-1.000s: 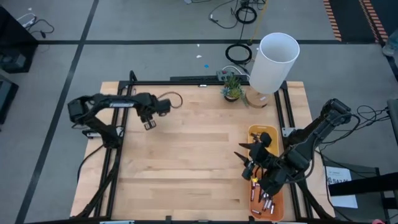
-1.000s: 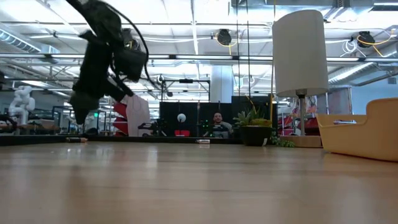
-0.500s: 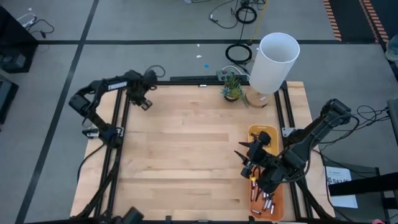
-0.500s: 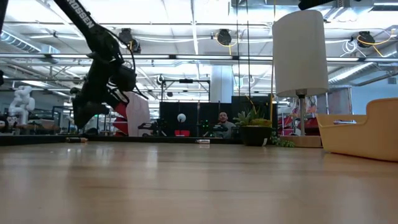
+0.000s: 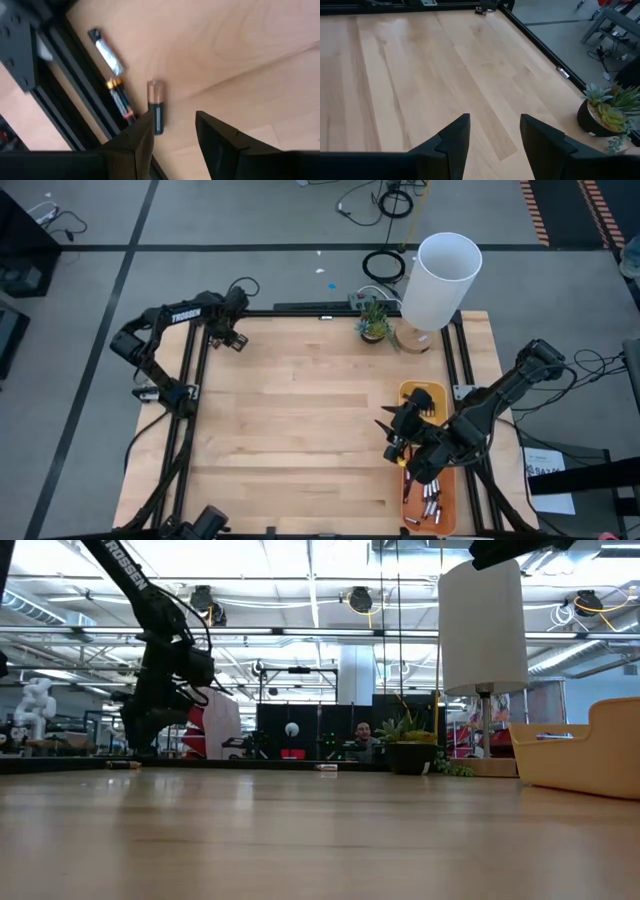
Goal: Sort batteries
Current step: Put the brown battery into the yellow bin
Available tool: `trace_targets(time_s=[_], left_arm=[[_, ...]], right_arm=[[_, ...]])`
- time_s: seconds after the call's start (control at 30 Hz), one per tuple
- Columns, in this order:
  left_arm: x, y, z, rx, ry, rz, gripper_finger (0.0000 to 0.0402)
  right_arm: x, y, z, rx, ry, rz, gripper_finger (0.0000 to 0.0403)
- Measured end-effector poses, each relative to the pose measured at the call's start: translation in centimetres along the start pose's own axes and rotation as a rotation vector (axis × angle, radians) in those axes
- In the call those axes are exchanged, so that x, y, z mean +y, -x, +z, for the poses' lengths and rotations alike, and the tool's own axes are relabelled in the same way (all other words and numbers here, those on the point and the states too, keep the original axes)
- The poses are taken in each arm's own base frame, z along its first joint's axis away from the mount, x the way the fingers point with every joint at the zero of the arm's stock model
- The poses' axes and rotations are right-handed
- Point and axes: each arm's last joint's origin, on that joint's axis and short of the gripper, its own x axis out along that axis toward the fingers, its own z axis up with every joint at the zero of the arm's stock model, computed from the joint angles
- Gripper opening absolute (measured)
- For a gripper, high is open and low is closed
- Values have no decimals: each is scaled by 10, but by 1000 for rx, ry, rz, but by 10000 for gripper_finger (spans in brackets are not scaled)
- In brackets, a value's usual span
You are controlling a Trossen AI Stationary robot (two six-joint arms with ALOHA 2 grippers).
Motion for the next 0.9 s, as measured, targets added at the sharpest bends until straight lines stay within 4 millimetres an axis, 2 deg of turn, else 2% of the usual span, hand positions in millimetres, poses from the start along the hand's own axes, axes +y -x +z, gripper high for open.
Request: trace_targets(time_s=[0.2, 0.4, 0.53, 0.67, 0.9], left_arm=[[-4, 0, -1, -3, 38, 2, 154], [-9, 3, -4, 28, -3, 15, 154], [-10, 7, -6, 51, -35, 115, 154], [-9, 6, -6, 48, -30, 108, 154], [-14, -18, 3, 144, -46, 97, 154]], right_arm=[[-1, -3, 2, 0, -10, -11, 167], [-2, -4, 2, 1, -16, -10, 167], [-2, -4, 3, -1, 2, -10, 167], [-1, -8, 7, -11, 7, 1, 167], [1, -13, 13, -7, 36, 42, 167]])
